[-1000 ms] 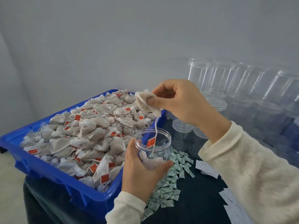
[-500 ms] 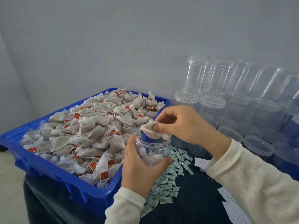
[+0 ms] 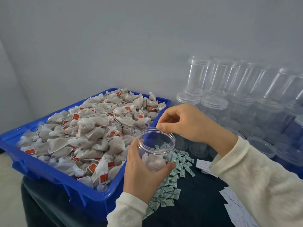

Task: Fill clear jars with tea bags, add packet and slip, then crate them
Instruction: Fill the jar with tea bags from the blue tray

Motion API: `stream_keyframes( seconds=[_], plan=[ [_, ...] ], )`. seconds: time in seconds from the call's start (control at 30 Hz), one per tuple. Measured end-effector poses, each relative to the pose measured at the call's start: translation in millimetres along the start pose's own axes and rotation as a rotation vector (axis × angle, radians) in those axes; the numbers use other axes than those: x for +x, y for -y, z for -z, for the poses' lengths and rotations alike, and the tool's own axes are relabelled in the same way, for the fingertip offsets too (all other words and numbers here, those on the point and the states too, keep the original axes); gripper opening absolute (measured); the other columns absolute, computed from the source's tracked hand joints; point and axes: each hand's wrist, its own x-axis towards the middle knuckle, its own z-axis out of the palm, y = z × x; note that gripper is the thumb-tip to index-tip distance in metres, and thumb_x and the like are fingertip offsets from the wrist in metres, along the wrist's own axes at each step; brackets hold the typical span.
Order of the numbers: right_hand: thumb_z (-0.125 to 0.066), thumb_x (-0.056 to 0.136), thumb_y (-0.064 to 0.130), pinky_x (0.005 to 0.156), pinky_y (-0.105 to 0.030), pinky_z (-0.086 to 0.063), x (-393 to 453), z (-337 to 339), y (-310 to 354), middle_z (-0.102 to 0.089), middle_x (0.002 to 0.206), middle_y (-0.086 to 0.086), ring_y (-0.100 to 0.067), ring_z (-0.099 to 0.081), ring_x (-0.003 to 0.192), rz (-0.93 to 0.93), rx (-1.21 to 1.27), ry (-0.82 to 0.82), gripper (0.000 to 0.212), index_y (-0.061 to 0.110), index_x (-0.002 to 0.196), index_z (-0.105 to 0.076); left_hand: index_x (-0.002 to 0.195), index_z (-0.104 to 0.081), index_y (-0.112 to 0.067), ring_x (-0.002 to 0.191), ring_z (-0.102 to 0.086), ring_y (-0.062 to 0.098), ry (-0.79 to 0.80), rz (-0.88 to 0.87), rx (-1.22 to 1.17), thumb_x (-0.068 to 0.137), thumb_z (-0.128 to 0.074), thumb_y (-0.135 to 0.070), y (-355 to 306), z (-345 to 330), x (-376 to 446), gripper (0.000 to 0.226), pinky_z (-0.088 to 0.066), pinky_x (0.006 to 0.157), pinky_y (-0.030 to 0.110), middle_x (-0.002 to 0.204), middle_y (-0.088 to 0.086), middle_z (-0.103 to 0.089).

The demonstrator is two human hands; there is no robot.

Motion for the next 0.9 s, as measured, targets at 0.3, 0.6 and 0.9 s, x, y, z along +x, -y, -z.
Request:
stream_keyframes(
  seconds=[0.3, 0.6, 0.9],
  plan=[
    [-0.071, 0.086, 0.019, 0.059, -0.006, -0.047, 52.0, -7.9, -25.6, -0.067, 0.06, 0.019, 0.002, -0.063, 0.058, -0.073, 0.008, -0.103, 0.017, 0.028, 0.072, -0.066, 0.145, -0.029, -0.026, 0.119, -0.044, -0.002, -0.041, -0.023, 0.031, 0.045, -0.083, -0.058, 0.9, 6.5, 3.5, 0.119, -0.038, 0.1, 0.021, 0.135, -0.014, -0.046],
    [-0.07, 0.087, 0.022, 0.067, -0.014, -0.039, 122.9, -54.8, -83.4, -0.06, 0.075, 0.016, 0.003, -0.054, 0.072, -0.197, -0.2, -0.07, 0.005, 0.017, 0.088, -0.072, 0.143, -0.028, -0.031, 0.128, -0.042, 0.002, -0.068, -0.023, 0.005, 0.039, -0.075, -0.072, 0.0, 15.0, 7.6, 0.121, -0.042, 0.107, 0.035, 0.138, -0.016, -0.044],
    [-0.067, 0.087, 0.039, 0.091, -0.031, -0.047, 136.6, -97.8, -110.8, -0.063, 0.119, -0.003, -0.022, -0.059, 0.108, -0.258, -0.243, 0.082, 0.043, 0.015, 0.123, -0.06, 0.144, -0.027, -0.034, 0.13, -0.042, 0.0, -0.062, -0.031, -0.031, 0.04, -0.079, -0.071, 8.6, 16.2, 8.9, 0.121, -0.045, 0.104, 0.035, 0.139, -0.019, -0.043]
  ],
)
